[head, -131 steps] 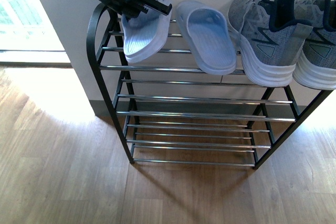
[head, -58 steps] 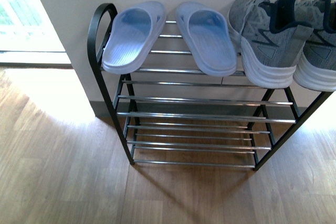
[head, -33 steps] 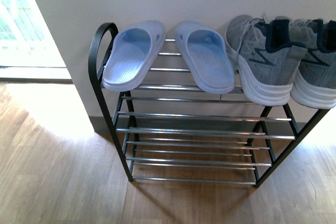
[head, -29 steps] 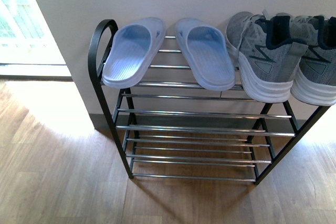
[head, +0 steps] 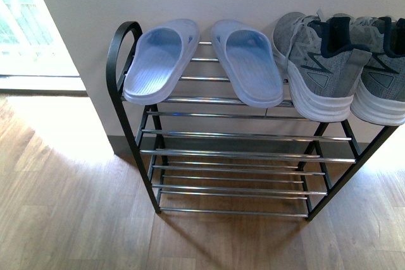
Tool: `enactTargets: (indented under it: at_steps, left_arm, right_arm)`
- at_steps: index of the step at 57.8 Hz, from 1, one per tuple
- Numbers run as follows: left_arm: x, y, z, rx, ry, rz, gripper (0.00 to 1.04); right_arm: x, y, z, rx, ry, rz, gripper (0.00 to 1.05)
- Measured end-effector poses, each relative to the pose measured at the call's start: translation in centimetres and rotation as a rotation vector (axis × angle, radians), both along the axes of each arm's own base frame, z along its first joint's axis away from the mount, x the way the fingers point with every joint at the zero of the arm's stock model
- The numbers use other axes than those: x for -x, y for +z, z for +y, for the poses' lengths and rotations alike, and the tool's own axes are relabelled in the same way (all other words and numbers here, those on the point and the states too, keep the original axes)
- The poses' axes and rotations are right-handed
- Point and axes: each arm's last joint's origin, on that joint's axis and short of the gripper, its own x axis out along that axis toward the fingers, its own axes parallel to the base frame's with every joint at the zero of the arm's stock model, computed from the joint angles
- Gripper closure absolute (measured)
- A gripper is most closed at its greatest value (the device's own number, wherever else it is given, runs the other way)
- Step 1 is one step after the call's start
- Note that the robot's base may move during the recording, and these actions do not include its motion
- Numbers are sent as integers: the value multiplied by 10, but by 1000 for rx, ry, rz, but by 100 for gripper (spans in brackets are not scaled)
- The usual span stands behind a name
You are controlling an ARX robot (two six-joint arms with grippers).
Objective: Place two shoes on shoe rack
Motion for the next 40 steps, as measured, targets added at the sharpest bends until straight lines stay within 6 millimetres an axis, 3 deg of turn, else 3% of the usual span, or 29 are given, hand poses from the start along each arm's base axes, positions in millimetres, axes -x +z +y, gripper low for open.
enactTargets:
  at_steps: [40]
  left_arm:
    - [36,8,0,-1,0,-24,104]
  right_arm:
    - [0,0,0,0,0,0,9]
